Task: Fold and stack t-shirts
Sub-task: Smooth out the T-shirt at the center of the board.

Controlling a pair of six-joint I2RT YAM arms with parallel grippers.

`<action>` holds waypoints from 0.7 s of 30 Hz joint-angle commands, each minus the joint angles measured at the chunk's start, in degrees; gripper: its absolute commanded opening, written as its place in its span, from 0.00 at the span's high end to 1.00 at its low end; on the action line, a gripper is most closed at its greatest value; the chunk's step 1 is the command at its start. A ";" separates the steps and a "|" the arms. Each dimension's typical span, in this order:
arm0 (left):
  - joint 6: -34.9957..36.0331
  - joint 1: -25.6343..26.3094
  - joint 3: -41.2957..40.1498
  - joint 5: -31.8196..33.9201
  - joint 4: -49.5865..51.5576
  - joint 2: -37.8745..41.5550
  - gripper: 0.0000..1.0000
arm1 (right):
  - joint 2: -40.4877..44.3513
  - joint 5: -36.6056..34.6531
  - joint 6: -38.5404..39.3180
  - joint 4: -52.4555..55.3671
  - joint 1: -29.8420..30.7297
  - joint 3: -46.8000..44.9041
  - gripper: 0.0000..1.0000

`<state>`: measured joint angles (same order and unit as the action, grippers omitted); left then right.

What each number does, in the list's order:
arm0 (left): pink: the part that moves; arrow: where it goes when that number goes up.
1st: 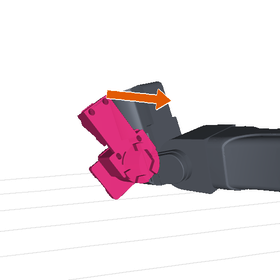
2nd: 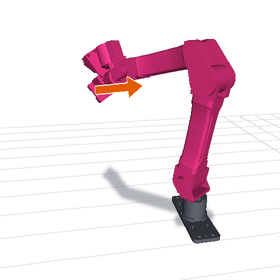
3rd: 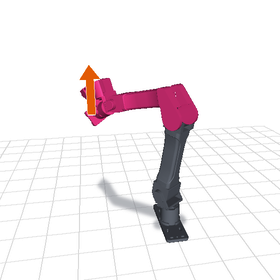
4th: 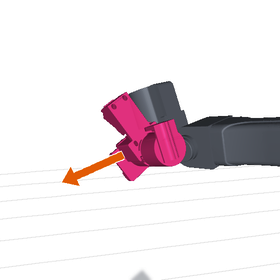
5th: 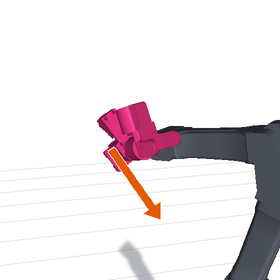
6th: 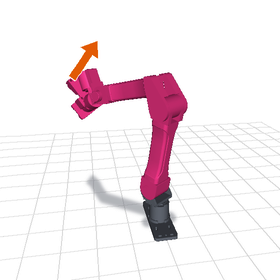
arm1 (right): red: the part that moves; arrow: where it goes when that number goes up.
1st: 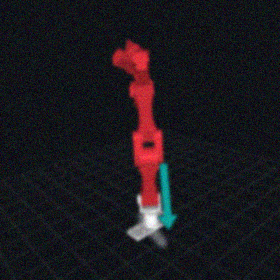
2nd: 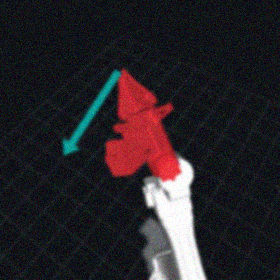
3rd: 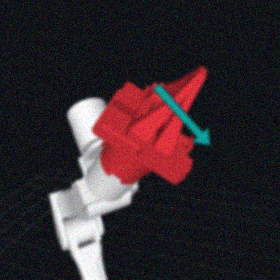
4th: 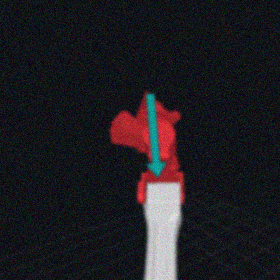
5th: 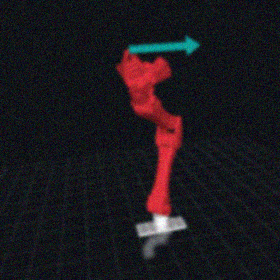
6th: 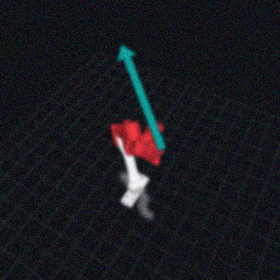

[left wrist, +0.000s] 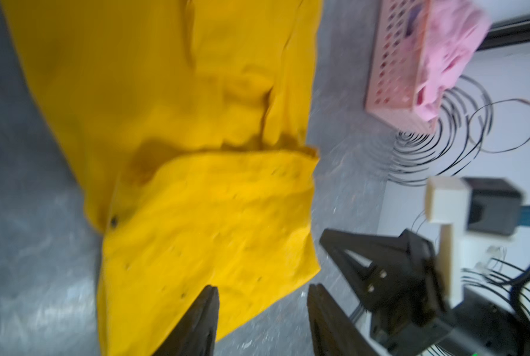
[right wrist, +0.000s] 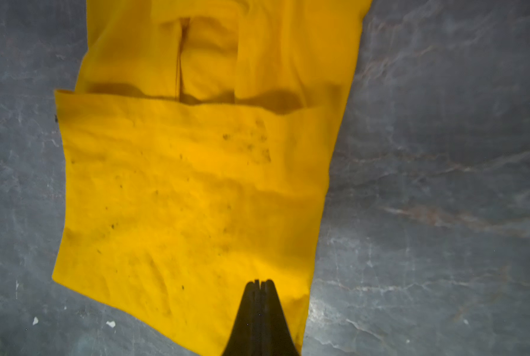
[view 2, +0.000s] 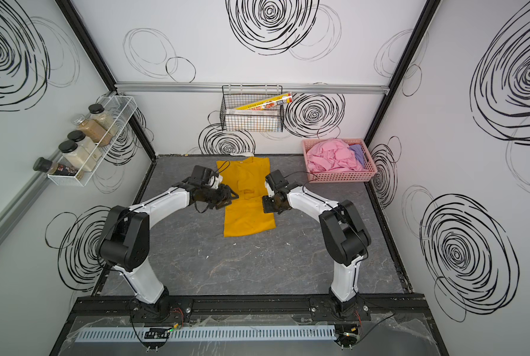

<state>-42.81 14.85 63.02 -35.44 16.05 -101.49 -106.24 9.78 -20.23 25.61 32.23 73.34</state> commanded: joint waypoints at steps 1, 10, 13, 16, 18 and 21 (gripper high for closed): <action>-1.47 -0.35 -6.04 -7.28 -4.99 1.58 0.47 | 1.15 4.40 -1.74 -2.66 1.07 -2.90 1.00; -3.49 -2.20 -4.44 -4.79 -5.07 -5.03 0.48 | -2.11 -0.90 -2.74 0.89 1.81 -9.13 1.00; -4.38 -3.61 -3.36 -4.65 -4.81 -6.75 0.48 | -1.69 -4.87 -3.48 3.69 1.79 -10.63 1.00; -3.77 -4.62 -2.25 -3.53 -2.71 -7.46 0.48 | -0.34 -9.93 -4.43 7.09 1.69 -10.70 1.00; -3.11 -5.23 -2.27 -3.20 -1.91 -7.34 0.48 | 0.60 -12.47 -4.60 9.16 1.70 -10.00 1.00; -1.58 -5.64 -3.27 -2.85 -1.14 -5.67 0.48 | 4.13 -15.83 -5.04 10.63 1.70 -8.52 1.00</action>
<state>-46.19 10.00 59.72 -39.51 13.47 -107.94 -105.08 1.43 -24.16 28.40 34.30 64.82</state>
